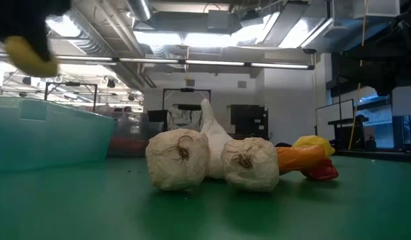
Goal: Sort produce into baskets
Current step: Put the yellow lemon into the blue bin
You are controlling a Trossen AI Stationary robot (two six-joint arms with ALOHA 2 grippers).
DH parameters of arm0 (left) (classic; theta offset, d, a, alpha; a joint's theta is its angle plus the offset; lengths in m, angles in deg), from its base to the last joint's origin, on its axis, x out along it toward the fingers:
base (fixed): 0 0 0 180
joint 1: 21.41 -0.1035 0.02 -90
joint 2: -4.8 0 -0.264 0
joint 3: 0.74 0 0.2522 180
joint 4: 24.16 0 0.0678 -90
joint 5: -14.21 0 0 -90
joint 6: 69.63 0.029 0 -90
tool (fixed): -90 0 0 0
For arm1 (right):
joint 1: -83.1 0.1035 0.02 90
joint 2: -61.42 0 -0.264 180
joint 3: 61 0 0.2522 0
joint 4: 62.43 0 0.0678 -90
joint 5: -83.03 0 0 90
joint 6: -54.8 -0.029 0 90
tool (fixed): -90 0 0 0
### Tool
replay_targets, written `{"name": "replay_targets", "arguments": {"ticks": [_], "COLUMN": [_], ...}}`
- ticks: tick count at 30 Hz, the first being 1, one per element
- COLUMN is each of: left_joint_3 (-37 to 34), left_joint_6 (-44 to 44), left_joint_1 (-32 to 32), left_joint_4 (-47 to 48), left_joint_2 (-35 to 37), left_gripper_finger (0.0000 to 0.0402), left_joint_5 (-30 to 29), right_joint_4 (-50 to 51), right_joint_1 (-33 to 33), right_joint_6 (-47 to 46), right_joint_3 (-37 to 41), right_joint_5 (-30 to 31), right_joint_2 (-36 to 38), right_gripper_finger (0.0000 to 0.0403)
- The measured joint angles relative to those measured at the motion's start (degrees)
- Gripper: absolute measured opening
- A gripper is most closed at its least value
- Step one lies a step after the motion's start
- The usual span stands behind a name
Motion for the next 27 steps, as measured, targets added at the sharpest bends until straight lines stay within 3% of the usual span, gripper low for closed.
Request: {"name": "replay_targets", "arguments": {"ticks": [4, 11, 27], "left_joint_3": [0.00, 0.00, -5.68], "left_joint_6": [-8.49, -15.32, -14.85], "left_joint_1": [5.00, 9.11, 10.02], "left_joint_4": [3.43, 10.05, 5.94], "left_joint_2": [-0.02, -0.74, -1.79], "left_gripper_finger": [0.0203, 0.0203, 0.0203], "left_joint_5": [1.43, 3.75, 7.26], "right_joint_4": [0.00, 0.00, 0.00], "right_joint_1": [-0.01, -0.02, 0.00], "right_joint_6": [-0.68, -0.72, -0.72], "right_joint_3": [-0.01, -0.02, -0.02], "right_joint_5": [0.01, 0.04, 0.01], "right_joint_2": [0.00, 0.00, 0.00], "right_gripper_finger": [0.0280, 0.0280, 0.0280]}}
